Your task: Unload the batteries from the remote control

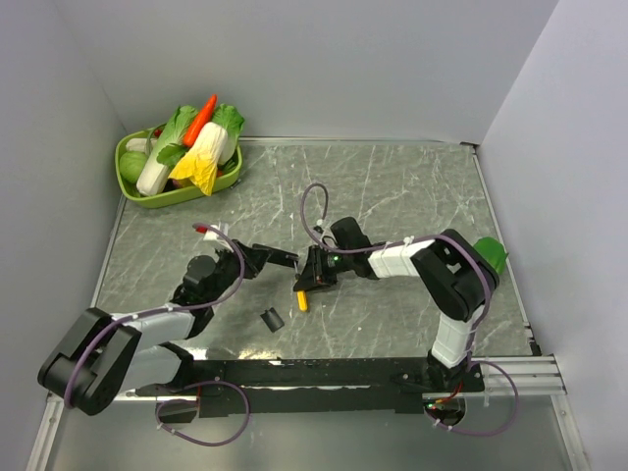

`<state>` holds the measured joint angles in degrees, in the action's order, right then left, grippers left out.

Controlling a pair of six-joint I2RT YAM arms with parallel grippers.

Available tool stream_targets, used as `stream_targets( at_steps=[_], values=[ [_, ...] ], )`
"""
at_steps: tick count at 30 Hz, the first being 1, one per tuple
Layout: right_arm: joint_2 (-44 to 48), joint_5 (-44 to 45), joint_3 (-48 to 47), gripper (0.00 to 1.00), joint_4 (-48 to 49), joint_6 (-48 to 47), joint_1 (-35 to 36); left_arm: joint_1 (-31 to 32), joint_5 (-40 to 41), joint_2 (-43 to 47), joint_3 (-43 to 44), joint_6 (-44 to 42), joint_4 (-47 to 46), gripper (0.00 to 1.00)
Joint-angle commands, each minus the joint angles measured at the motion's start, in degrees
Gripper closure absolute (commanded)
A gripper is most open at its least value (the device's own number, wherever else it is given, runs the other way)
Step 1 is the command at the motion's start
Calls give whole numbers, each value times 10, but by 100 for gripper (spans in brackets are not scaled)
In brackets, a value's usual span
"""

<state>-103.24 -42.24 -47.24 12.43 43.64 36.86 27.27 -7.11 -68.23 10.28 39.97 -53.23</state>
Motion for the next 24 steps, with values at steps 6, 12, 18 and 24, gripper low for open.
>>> stream_targets(
  at_steps=[6,12,18,24],
  values=[
    [-38,15,8,100,71,15,3,5,-8,-30,21,24,-13,99],
    [-42,31,-14,100,45,5,5,6,-16,-46,21,34,-13,99],
    [-39,49,-22,100,19,-10,6,8,-4,-53,25,41,0,99],
    [-38,64,-22,100,1,-21,7,9,10,-61,33,45,17,99]
  ],
)
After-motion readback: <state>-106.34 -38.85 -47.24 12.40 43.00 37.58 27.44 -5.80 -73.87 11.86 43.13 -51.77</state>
